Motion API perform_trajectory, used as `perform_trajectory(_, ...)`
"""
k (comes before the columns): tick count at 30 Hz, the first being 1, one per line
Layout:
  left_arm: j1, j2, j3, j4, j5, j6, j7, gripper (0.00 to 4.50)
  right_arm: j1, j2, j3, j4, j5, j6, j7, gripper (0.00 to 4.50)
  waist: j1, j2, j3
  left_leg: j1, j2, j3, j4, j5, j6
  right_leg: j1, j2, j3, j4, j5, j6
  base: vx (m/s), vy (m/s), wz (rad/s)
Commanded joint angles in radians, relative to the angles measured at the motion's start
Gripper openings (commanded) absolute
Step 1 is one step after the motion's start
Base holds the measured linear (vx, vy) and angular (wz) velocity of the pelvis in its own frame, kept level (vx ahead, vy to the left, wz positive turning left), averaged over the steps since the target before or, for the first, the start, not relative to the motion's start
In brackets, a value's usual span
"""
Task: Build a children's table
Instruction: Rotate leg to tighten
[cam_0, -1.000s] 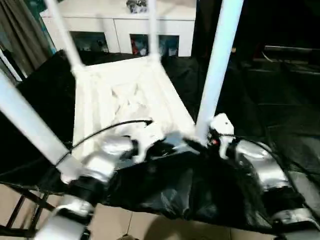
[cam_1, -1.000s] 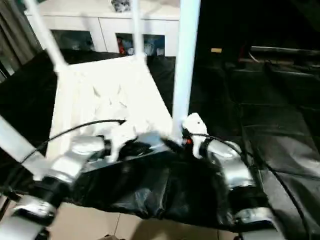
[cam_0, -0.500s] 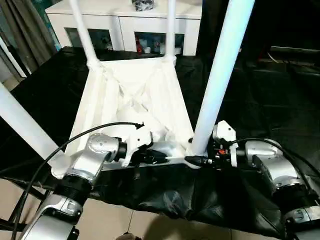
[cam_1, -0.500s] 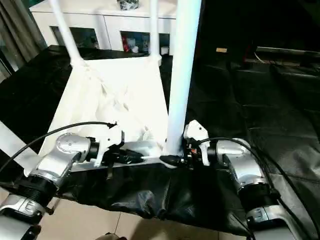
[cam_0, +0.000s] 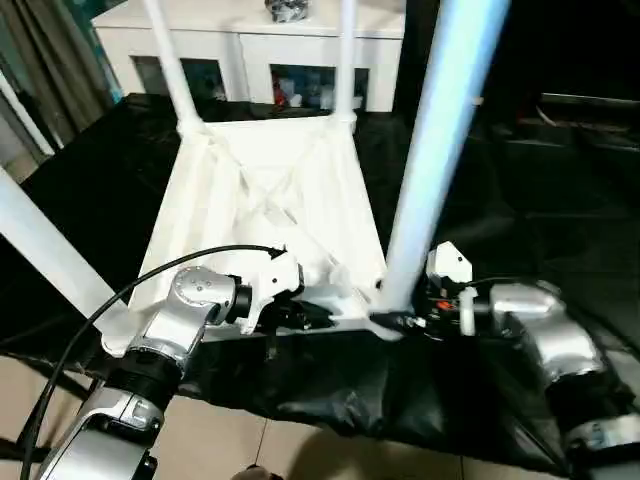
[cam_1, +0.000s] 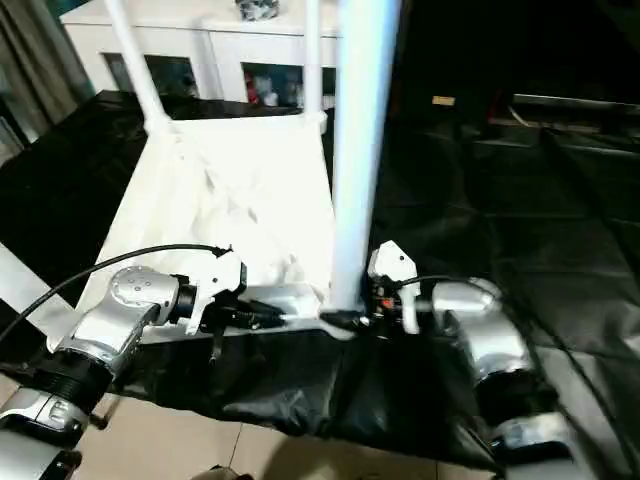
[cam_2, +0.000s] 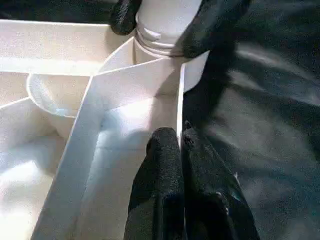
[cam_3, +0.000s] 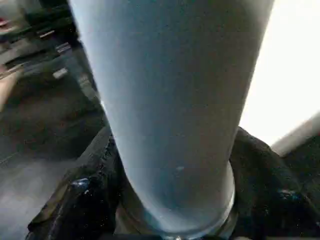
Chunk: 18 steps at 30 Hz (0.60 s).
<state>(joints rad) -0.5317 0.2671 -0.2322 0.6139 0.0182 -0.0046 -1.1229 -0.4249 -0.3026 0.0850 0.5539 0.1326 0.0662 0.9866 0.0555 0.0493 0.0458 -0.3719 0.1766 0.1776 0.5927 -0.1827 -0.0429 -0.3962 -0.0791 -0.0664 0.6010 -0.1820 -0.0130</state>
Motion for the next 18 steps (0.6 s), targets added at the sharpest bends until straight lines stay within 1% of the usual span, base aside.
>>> perform_trajectory(1, -0.038, -0.101, -0.015, -0.002, 0.009, 0.021, 0.128, 0.0, 0.012, 0.08, 0.013, 0.014, -0.053, -0.005, -0.193, 2.64, -0.008, -0.013, -0.049, 0.013, 0.053, -0.022, -0.081, -0.305, 0.011, 0.039, -0.072, 0.042, -0.091, -0.415, -0.184, 0.0, 0.0, 0.0)
perform_trajectory(2, -0.038, -0.101, -0.015, -0.002, 0.009, 0.021, 0.128, 0.0, 0.012, 0.08, 0.013, 0.014, -0.053, -0.005, -0.193, 2.64, -0.012, -0.016, -0.052, 0.014, 0.049, -0.024, -0.082, -0.317, 0.007, 0.041, -0.072, 0.041, -0.096, -0.438, -0.169, 0.0, 0.0, 0.0)
perform_trajectory(3, -0.041, -0.129, -0.021, 0.0, 0.015, 0.027, 0.157, 0.0, 0.019, 0.106, 0.009, 0.005, -0.059, 0.001, -0.242, 2.64, -0.011, -0.017, -0.053, 0.014, 0.049, -0.024, -0.081, -0.315, 0.01, 0.041, -0.074, 0.042, -0.097, -0.435, -0.167, 0.0, 0.0, 0.0)
perform_trajectory(4, -0.046, -0.169, -0.034, 0.002, 0.027, 0.036, 0.197, 0.0, 0.026, 0.154, 0.0, -0.008, -0.068, 0.026, -0.327, 2.64, -0.015, -0.016, -0.049, 0.015, 0.049, -0.021, -0.081, -0.318, 0.017, 0.036, -0.071, 0.046, -0.1, -0.427, -0.166, 0.0, 0.0, 0.0)
perform_trajectory(5, -0.048, -0.181, -0.039, 0.002, 0.032, 0.04, 0.209, 0.0, 0.027, 0.17, -0.002, -0.012, -0.071, 0.033, -0.354, 2.64, -0.018, -0.013, -0.05, 0.014, 0.047, -0.02, -0.081, -0.316, 0.018, 0.036, -0.07, 0.046, -0.101, -0.423, -0.164, 0.0, 0.0, 0.0)
perform_trajectory(6, -0.051, -0.204, -0.047, 0.003, 0.04, 0.046, 0.231, 0.0, 0.03, 0.2, -0.007, -0.019, -0.077, 0.048, -0.407, 2.64, -0.018, -0.014, -0.051, 0.012, 0.046, -0.022, -0.082, -0.311, 0.02, 0.037, -0.07, 0.045, -0.1, -0.42, -0.163, 0.0, 0.0, 0.0)
perform_trajectory(7, -0.056, -0.229, -0.057, 0.008, 0.052, 0.052, 0.263, 0.0, 0.029, 0.24, -0.013, -0.022, -0.078, 0.069, -0.461, 2.64, -0.019, -0.005, -0.052, 0.013, 0.046, -0.023, -0.083, -0.298, 0.018, 0.037, -0.069, 0.046, -0.098, -0.404, -0.162, 0.0, 0.0, 0.0)
perform_trajectory(8, -0.06, -0.245, -0.064, 0.01, 0.059, 0.057, 0.281, 0.0, 0.029, 0.269, -0.015, -0.026, -0.08, 0.071, -0.494, 2.64, -0.022, -0.007, -0.053, 0.014, 0.046, -0.022, -0.082, -0.304, 0.019, 0.036, -0.069, 0.045, -0.099, -0.394, -0.164, 0.0, 0.0, 0.0)
perform_trajectory(9, -0.06, -0.245, -0.064, 0.01, 0.059, 0.057, 0.281, 0.0, 0.029, 0.269, -0.015, -0.026, -0.08, 0.071, -0.494, 2.64, -0.022, -0.008, -0.053, 0.012, 0.047, -0.022, -0.083, -0.302, 0.02, 0.038, -0.069, 0.045, -0.099, -0.387, -0.164, 0.0, 0.0, 0.0)
perform_trajectory(10, -0.064, -0.255, -0.079, 0.014, 0.079, 0.049, 0.304, 0.0, 0.027, 0.28, 0.022, -0.033, -0.113, 0.04, -0.499, 2.64, -0.022, -0.008, -0.054, 0.012, 0.047, -0.022, -0.082, -0.301, 0.025, 0.037, -0.068, 0.045, -0.098, -0.374, -0.167, 0.0, 0.0, 0.0)
perform_trajectory(11, -0.065, -0.256, -0.081, 0.015, 0.082, 0.048, 0.307, 0.0, 0.027, 0.281, 0.026, -0.033, -0.117, 0.037, -0.499, 2.64, -0.022, -0.008, -0.055, 0.012, 0.046, -0.021, -0.081, -0.3, 0.028, 0.038, -0.068, 0.045, -0.098, -0.369, -0.167, 0.0, 0.0, 0.0)
perform_trajectory(12, -0.065, -0.256, -0.081, 0.015, 0.083, 0.048, 0.307, 0.0, 0.027, 0.281, 0.027, -0.033, -0.118, 0.036, -0.499, 2.99, -0.022, -0.007, -0.055, 0.011, 0.046, -0.021, -0.082, -0.299, 0.031, 0.039, -0.069, 0.045, -0.097, -0.363, -0.169, 0.0, 0.0, 0.0)
perform_trajectory(13, -0.063, -0.26, -0.085, 0.014, 0.098, 0.046, 0.318, 0.0, 0.025, 0.29, 0.026, -0.034, -0.111, 0.028, -0.512, 3.34, -0.021, 0.001, -0.056, 0.011, 0.047, -0.021, -0.082, -0.292, 0.037, 0.04, -0.069, 0.046, -0.096, -0.339, -0.174, 0.0, 0.0, 0.0)
perform_trajectory(14, -0.059, -0.254, -0.083, 0.006, 0.095, 0.051, 0.307, 0.0, 0.023, 0.292, 0.005, -0.038, -0.08, 0.048, -0.512, 3.36, -0.022, -0.001, -0.056, 0.012, 0.047, -0.021, -0.082, -0.296, 0.038, 0.039, -0.069, 0.046, -0.098, -0.335, -0.177, 0.0, 0.0, 0.0)
perform_trajectory(15, -0.056, -0.249, -0.081, 0.002, 0.092, 0.053, 0.299, 0.0, 0.022, 0.289, -0.002, -0.041, -0.068, 0.059, -0.504, 3.36, -0.023, -0.001, -0.056, 0.011, 0.047, -0.021, -0.083, -0.299, 0.04, 0.041, -0.068, 0.045, -0.097, -0.334, -0.178, 0.0, 0.0, 0.0)
perform_trajectory(16, -0.052, -0.235, -0.075, -0.004, 0.083, 0.048, 0.28, 0.0, 0.023, 0.265, 0.002, -0.042, -0.075, 0.055, -0.486, 3.47, -0.022, -0.003, -0.056, 0.009, 0.047, -0.021, -0.083, -0.299, 0.042, 0.042, -0.069, 0.045, -0.096, -0.331, -0.179, 0.0, 0.0, 0.0)
perform_trajectory(17, -0.05, -0.229, -0.071, -0.006, 0.08, 0.044, 0.273, 0.0, 0.025, 0.254, 0.005, -0.046, -0.09, 0.051, -0.484, 3.61, -0.023, -0.002, -0.055, 0.01, 0.048, -0.021, -0.084, -0.308, 0.04, 0.04, -0.069, 0.045, -0.097, -0.339, -0.178, 0.0, 0.0, 0.0)
perform_trajectory(18, -0.049, -0.228, -0.07, -0.007, 0.079, 0.045, 0.271, 0.0, 0.025, 0.25, 0.005, -0.046, -0.092, 0.05, -0.481, 3.61, -0.023, -0.002, -0.055, 0.01, 0.048, -0.021, -0.084, -0.308, 0.04, 0.04, -0.069, 0.045, -0.097, -0.339, -0.178, 0.0, 0.0, 0.0)
